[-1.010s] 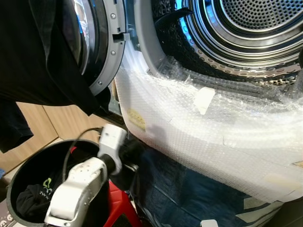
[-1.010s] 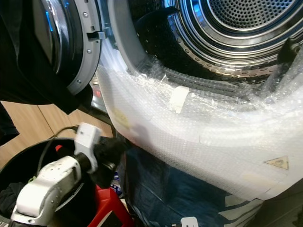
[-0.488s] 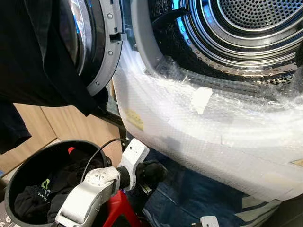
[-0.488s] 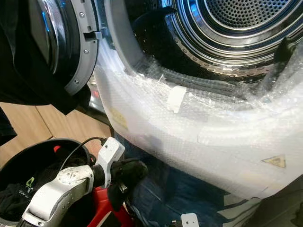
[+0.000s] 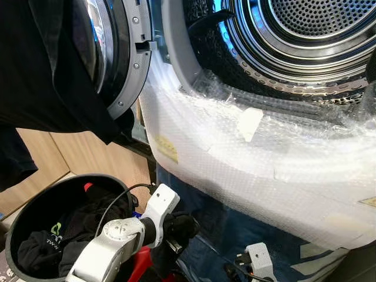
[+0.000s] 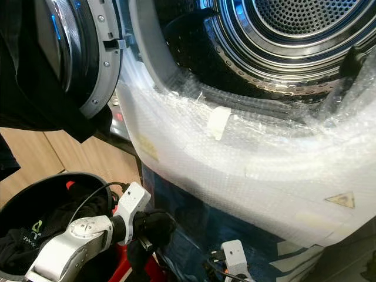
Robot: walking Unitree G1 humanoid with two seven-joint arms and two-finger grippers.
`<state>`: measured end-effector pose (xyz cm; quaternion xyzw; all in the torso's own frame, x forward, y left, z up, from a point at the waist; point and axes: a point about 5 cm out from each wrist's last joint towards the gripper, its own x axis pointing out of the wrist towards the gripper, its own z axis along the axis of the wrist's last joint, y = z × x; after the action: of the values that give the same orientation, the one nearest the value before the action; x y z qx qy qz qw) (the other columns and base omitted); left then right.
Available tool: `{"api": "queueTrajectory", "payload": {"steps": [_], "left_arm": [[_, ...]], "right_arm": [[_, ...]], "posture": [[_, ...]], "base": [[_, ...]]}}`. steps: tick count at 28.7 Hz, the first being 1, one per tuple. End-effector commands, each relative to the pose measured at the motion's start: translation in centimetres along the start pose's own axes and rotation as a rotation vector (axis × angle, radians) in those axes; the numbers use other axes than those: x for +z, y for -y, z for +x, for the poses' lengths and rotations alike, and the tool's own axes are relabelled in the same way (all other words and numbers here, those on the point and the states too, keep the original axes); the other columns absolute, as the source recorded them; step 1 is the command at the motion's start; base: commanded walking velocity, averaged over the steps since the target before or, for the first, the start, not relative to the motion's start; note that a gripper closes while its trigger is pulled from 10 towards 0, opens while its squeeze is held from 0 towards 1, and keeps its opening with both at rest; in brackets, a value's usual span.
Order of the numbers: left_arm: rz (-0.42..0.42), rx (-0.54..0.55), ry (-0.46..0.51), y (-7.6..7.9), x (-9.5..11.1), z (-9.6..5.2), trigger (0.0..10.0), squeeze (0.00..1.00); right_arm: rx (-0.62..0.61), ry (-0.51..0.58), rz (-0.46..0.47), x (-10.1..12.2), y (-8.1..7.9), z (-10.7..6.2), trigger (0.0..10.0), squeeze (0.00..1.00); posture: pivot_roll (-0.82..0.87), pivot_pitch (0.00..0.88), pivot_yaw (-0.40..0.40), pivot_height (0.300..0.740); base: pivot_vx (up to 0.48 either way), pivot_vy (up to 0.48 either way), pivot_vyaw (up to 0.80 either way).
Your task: Clothes washing
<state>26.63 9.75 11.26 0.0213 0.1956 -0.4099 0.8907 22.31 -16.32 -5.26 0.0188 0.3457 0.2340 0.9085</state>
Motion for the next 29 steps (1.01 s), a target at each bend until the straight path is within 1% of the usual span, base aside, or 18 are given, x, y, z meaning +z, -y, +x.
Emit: {"api": "queueTrajectory", "payload": {"steps": [1, 2, 3, 5, 7, 8, 9, 10, 12, 14, 16, 18, 21, 23, 25, 27, 28, 29], "left_arm": [[0.02, -0.016, 0.012, 0.3, 0.4, 0.0, 0.0, 0.0], [0.027, -0.033, 0.006, 0.6, 0.3, 0.1, 0.0, 0.0], [0.027, -0.033, 0.006, 0.6, 0.3, 0.1, 0.0, 0.0], [0.003, -0.051, 0.018, 1.0, 0.4, 0.0, 0.0, 0.0], [0.001, -0.073, 0.026, 1.3, 0.4, -0.1, 0.0, 0.0], [-0.01, -0.084, 0.026, 1.4, 0.4, -0.1, 0.0, 0.0], [-0.025, -0.112, 0.035, 1.7, 0.6, 0.2, 0.0, 0.0], [-0.027, -0.123, 0.038, 1.8, 0.7, 0.3, 0.0, 0.0], [-0.03, -0.179, 0.057, 2.3, 1.3, 0.5, 0.0, 0.0], [-0.011, -0.22, 0.077, 2.8, 2.0, 0.8, 0.0, 0.0], [0.003, -0.263, 0.077, 3.5, 2.3, 1.2, 0.0, 0.0], [-0.007, -0.305, 0.08, 4.4, 2.7, 1.7, 0.0, 0.0], [-0.004, -0.317, 0.077, 4.7, 2.8, 1.9, 0.0, 0.0], [-0.018, -0.325, 0.069, 4.9, 2.6, 2.0, 0.0, 0.0], [-0.026, -0.333, 0.064, 5.2, 2.3, 1.9, 0.0, 0.0], [-0.025, -0.332, 0.053, 5.3, 2.0, 2.0, 0.0, 0.0], [-0.028, -0.333, 0.051, 5.3, 2.0, 2.0, 0.0, 0.0], [-0.032, -0.333, 0.049, 5.3, 2.0, 2.0, 0.0, 0.0]], "right_arm": [[0.06, 0.009, -0.044, 0.1, -0.1, -0.2, 10.0, 1.0], [0.115, -0.01, -0.103, 0.0, -0.1, -0.5, 10.0, 1.0], [0.115, -0.01, -0.103, 0.0, -0.1, -0.5, 10.0, 1.0], [0.171, -0.025, -0.157, -0.2, -0.2, -0.7, 10.0, 1.0], [0.202, -0.007, -0.164, 0.0, -0.3, -0.8, 10.0, 1.0], [0.179, 0.015, -0.158, 0.4, -0.2, -0.7, 10.0, 1.0], [0.147, 0.071, -0.122, 1.3, -0.1, -0.4, 10.0, 1.0], [0.141, 0.092, -0.105, 1.7, -0.1, -0.3, 10.0, 1.0], [0.104, 0.151, -0.063, 2.6, 0.0, 0.0, 10.0, 1.0], [0.098, 0.19, -0.04, 3.3, -0.2, 0.2, 10.0, 1.0], [0.119, 0.185, -0.049, 3.3, -0.6, 0.4, 10.0, 1.0], [0.15, 0.18, -0.062, 3.2, -1.1, 0.6, 10.0, 1.0], [0.163, 0.2, -0.052, 3.4, -1.2, 0.6, 10.0, 1.0], [0.155, 0.198, -0.051, 3.3, -1.0, 0.4, 10.0, 1.0], [0.15, 0.174, -0.053, 2.4, -0.8, 0.1, 10.0, 1.0], [0.143, 0.18, -0.044, 2.3, -0.7, 0.0, 10.0, 1.0], [0.142, 0.188, -0.034, 2.4, -0.6, -0.1, 10.0, 0.52], [0.139, 0.195, -0.026, 2.4, -0.6, -0.1, 10.0, 0.0]], "posture": [[0.18, 0.03, 0.009, 0.74], [0.18, 0.033, 0.005, 0.74], [0.18, 0.033, 0.005, 0.74], [0.18, 0.039, 0.009, 0.74], [0.17, 0.037, 0.012, 0.74], [0.18, 0.036, 0.011, 0.74], [0.18, 0.038, 0.01, 0.74], [0.18, 0.038, 0.01, 0.74], [0.18, 0.038, 0.008, 0.74], [0.18, 0.04, 0.009, 0.74], [0.17, 0.039, 0.012, 0.74], [0.17, 0.031, 0.017, 0.74], [0.16, 0.029, 0.021, 0.74], [0.16, 0.029, 0.023, 0.74], [0.16, 0.018, 0.021, 0.74], [0.16, 0.008, 0.022, 0.74], [0.16, 0.009, 0.023, 0.74], [0.16, 0.007, 0.025, 0.74]], "base": [[0.0, 0.0, 0.0], [0.0, 0.0, 0.0], [0.0, 0.0, 0.0], [0.0, 0.0, 0.0], [0.0, 0.0, 0.0], [0.0, 0.0, 0.0], [0.0, 0.0, 0.0], [0.0, 0.0, 0.0], [0.0, 0.0, 0.0], [0.0, 0.0, 0.0], [0.0, 0.0, 0.0], [0.0, 0.0, 0.0], [0.0, 0.0, 0.0], [0.0, 0.0, 0.0], [0.0, 0.0, 0.0], [0.0, 0.0, 0.0], [0.0, 0.0, 0.0], [0.0, 0.0, 0.0]]}}
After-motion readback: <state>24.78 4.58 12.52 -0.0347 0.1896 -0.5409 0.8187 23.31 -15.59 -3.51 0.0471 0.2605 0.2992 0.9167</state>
